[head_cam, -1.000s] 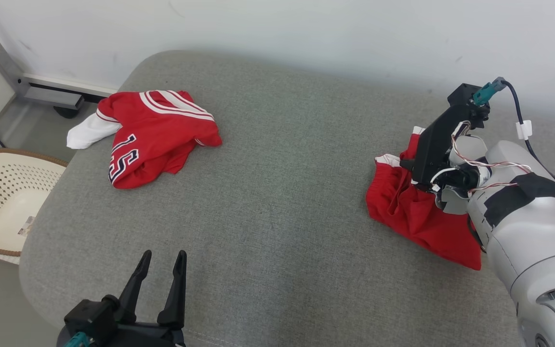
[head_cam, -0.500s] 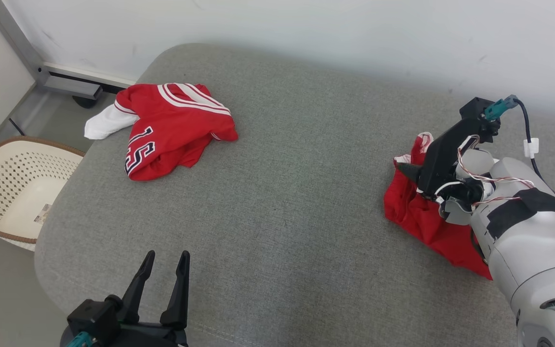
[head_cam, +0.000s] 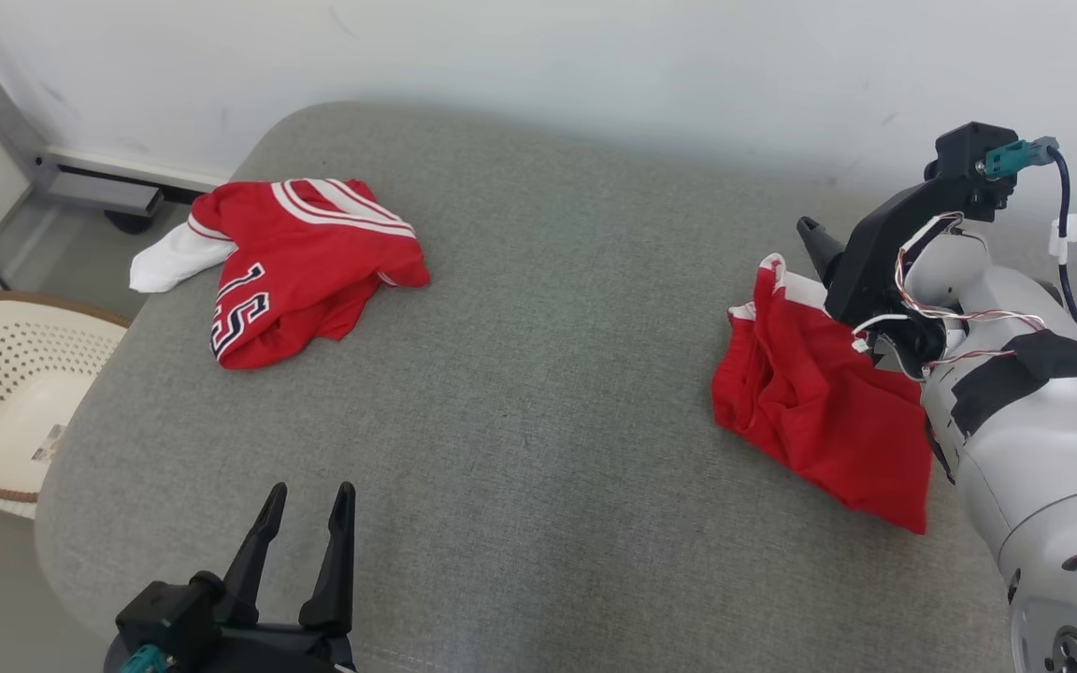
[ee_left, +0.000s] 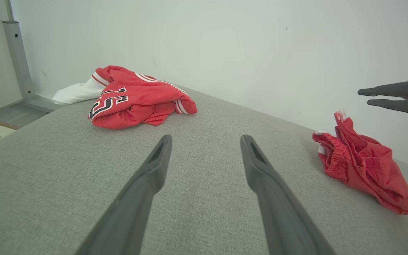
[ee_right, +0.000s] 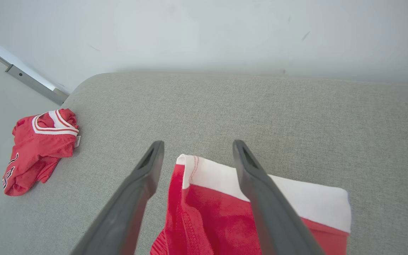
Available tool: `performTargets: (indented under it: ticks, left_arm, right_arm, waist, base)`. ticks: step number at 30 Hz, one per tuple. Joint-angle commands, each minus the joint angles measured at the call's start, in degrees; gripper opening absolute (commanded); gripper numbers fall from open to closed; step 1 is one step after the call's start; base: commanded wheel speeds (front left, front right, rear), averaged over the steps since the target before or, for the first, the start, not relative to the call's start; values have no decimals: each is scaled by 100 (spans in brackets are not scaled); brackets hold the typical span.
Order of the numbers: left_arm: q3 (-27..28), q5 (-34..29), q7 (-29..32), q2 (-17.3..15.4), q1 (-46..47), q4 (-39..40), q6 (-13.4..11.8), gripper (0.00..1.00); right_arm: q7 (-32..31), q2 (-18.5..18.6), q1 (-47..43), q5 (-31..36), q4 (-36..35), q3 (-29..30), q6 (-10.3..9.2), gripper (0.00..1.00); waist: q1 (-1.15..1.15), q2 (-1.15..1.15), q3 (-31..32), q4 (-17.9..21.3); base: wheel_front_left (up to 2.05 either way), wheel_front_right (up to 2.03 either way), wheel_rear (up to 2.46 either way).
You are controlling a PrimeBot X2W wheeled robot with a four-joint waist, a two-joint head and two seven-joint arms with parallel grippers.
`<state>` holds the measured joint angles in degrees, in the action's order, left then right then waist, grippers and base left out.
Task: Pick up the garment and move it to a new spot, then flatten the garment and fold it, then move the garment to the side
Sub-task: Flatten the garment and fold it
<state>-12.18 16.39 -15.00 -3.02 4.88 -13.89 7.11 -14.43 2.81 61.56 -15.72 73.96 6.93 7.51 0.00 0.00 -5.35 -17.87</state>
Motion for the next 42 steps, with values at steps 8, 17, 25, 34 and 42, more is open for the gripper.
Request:
performTargets:
  ticks: [8,17,25,34,42]
  left_arm:
    - [67,-45,-27,-36,-234,63,-2,100]
    - [76,-44,-27,-35,-314,72,-9,100]
    - [59,-30,-27,-29,-300,86,-3,100]
    - [26,-3,-27,-27,-187,78,10,100]
    - [6,8,-27,-21,-71,74,20,100]
  right_arm:
    - [1214,194,-1017,728,-412,-478,-4,100]
    - [1294,238,-1887,678,-1074,-771,-4,100]
    - [1175,280,-2803,616,-2133,-1010,-4,36]
    - [800,196,-3406,810,-3260,-1072,-4,0]
    - [833,69,-3438,994,-3525,-916,-4,0]
  waist:
    - [0,0,269,450]
    - [0,0,332,633]
    - [0,0,324,672]
    - [0,0,229,591]
    - [0,0,82,424]
  base:
    - [0,0,0]
    - [0,0,0]
    - [0,0,0]
    - [0,0,0]
    - [0,0,0]
